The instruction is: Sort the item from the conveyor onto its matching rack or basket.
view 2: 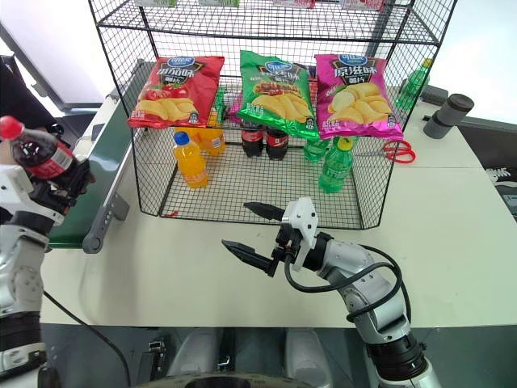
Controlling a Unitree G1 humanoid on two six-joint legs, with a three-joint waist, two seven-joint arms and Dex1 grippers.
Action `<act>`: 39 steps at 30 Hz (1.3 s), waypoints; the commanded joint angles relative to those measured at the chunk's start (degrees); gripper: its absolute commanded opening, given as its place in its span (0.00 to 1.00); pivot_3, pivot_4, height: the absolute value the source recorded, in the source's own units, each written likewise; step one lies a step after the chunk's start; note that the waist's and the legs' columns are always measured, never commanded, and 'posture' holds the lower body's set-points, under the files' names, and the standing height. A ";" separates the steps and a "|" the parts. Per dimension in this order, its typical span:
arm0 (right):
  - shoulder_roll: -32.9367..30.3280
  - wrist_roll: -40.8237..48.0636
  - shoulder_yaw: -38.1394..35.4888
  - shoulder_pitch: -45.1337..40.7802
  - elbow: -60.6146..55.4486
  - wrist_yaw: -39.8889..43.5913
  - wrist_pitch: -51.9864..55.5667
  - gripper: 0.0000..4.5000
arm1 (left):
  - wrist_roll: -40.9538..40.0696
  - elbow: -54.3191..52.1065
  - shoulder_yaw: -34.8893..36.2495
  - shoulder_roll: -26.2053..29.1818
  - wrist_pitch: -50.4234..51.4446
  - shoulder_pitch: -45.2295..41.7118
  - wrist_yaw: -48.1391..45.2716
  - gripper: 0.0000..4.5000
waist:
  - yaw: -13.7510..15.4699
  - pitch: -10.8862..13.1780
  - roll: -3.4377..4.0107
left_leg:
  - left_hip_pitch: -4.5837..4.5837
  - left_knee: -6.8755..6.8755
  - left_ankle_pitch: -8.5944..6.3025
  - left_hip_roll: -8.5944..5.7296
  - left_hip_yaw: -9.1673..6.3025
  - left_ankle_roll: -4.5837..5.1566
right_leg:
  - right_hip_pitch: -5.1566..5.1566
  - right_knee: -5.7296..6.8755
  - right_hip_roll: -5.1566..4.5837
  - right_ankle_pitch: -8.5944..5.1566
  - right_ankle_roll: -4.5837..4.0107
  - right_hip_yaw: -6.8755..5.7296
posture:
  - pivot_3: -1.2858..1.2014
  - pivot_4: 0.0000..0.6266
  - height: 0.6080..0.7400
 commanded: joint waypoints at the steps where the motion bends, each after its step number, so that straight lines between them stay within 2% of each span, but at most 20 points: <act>1: -0.49 1.42 -2.01 -1.77 -0.78 0.27 0.16 1.00 | -5.88 -9.03 -4.62 0.37 6.46 0.21 -4.42 0.65 | -0.17 0.00 0.00 | 0.00 0.00 0.00 0.00 0.00 0.00 | 0.00 -0.01 -0.01 -0.01 -0.01 0.00 | 0.52 0.24 1.00; 6: -0.23 1.52 -1.92 -3.15 -1.79 -0.52 1.60 1.00 | -0.08 -12.24 -16.68 -0.28 7.08 0.81 -9.61 0.65 | -0.43 0.05 0.10 | 0.03 -0.11 0.01 0.01 0.02 0.01 | -0.07 0.01 0.03 -0.01 -0.01 0.01 | 0.52 0.24 1.00; 10: 0.44 0.79 -1.02 -3.35 -2.39 -1.85 2.30 1.00 | 3.93 -10.26 -26.18 -4.32 4.58 -2.29 -13.81 0.65 | -0.18 0.07 0.13 | 0.00 -0.12 0.02 0.02 0.04 0.02 | -0.09 0.02 0.09 0.00 -0.01 0.01 | 0.52 0.24 1.00; 15: 0.56 0.65 -0.69 -2.98 -2.93 -3.08 2.82 1.00 | 9.20 -6.61 -34.48 -8.60 1.39 -6.51 -18.51 0.65 | 0.02 0.07 0.13 | -0.04 0.00 0.02 -0.03 0.06 0.04 | -0.05 0.02 0.14 0.06 0.11 0.03 | 0.52 0.24 1.00; 20: 0.46 0.48 -0.30 -2.66 -3.50 -4.07 3.26 1.00 | 11.77 -4.02 -38.20 -10.94 -0.89 -9.98 -22.01 0.65 | -0.06 0.07 0.13 | -0.02 0.00 0.03 0.02 0.07 0.05 | -0.07 0.05 0.33 0.09 0.17 0.05 | 0.52 0.24 1.00; 27: 0.48 0.99 -0.36 -1.37 -4.01 -4.57 3.64 1.00 | 13.17 -2.39 -38.80 -12.45 -2.16 -11.71 -23.86 0.65 | 0.05 0.07 0.13 | -0.02 0.04 0.03 0.04 0.06 0.06 | -0.06 0.08 0.58 0.09 0.20 0.05 | 0.52 0.24 1.00; 32: 0.47 1.16 -0.67 -1.14 -3.89 -4.42 3.44 0.67 | 12.90 -2.47 -38.34 -12.37 -0.48 -11.78 -24.34 0.65 | 0.01 0.07 0.13 | -0.02 0.05 0.03 0.04 0.06 0.06 | -0.06 0.08 0.62 0.09 0.21 0.05 | 0.52 0.24 1.00; 34: 0.84 0.73 -0.61 -1.74 -3.35 -4.63 2.98 0.66 | 12.87 -2.51 -38.45 -11.69 0.41 -11.42 -24.97 0.65 | 0.02 0.07 0.13 | -0.02 0.06 0.03 0.05 0.05 0.06 | -0.06 0.10 0.63 0.09 0.21 0.05 | 0.52 0.24 1.00; 35: 1.03 0.51 -0.55 -2.09 -3.02 -4.70 2.77 0.66 | 13.17 -2.34 -38.39 -11.54 0.20 -11.20 -24.99 0.88 | 0.01 0.07 0.13 | -0.02 0.06 0.03 0.05 0.05 0.06 | -0.06 0.10 0.63 0.09 0.21 0.05 | 0.52 0.24 1.00; 36: 1.14 0.39 -0.49 -2.26 -2.88 -4.74 2.67 0.66 | 13.44 -2.26 -38.32 -11.47 -0.09 -11.01 -24.93 0.97 | 0.00 0.07 0.13 | -0.02 0.05 0.03 0.05 0.05 0.06 | -0.06 0.10 0.64 0.09 0.21 0.05 | 0.52 0.24 1.00; 39: 1.57 -0.02 -0.48 -3.05 -2.16 -4.91 2.30 0.66 | 16.44 -0.95 -37.91 -11.01 -2.44 -10.36 -22.73 0.99 | 0.05 0.07 0.13 | -0.02 0.06 0.03 0.05 0.05 0.06 | -0.06 0.10 0.64 0.09 0.21 0.05 | 0.52 0.24 1.00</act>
